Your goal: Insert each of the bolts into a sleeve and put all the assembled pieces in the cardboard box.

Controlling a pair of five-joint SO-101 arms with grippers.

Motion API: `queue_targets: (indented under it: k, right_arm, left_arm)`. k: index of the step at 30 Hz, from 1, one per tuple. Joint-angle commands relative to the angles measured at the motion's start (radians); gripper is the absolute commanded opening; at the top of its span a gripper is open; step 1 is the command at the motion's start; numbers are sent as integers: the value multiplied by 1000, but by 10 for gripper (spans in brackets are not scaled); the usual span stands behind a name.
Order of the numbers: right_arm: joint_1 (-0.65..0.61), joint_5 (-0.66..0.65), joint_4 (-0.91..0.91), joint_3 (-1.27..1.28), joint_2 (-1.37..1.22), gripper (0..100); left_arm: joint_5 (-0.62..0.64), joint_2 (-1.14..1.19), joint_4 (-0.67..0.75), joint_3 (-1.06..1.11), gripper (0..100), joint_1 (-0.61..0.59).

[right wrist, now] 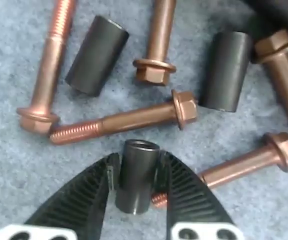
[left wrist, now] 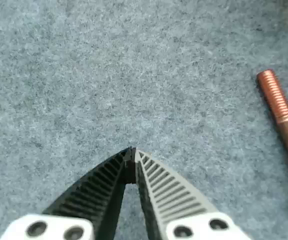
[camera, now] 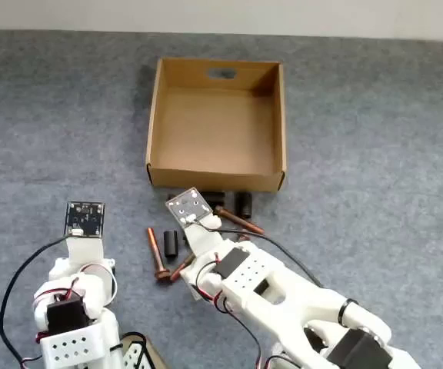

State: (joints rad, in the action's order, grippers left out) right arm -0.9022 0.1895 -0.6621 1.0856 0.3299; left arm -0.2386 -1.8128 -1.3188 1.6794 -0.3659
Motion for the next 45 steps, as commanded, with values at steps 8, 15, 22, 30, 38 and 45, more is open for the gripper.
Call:
queue_targets:
  k: [8,15,22,30,38,45]
  right_arm:
    - [10,-135,-125,-88,-1,9]
    - [209,-252,-476,-329,197,5]
    - [519,-382,-591,-237,389,5]
    - [671,-565,-349,180,394,9]
    - [671,-597,-341,225,394,175]
    - [670,-632,-503,170,395,176]
  left_arm:
    - [-5,-7,14,18,11,-10]
    - [-5,-7,14,18,11,-10]
    - [-5,-7,14,18,11,-10]
    - [-5,-7,14,18,11,-10]
    - [-5,-7,12,18,11,-10]
    - [-5,-7,12,18,11,-12]
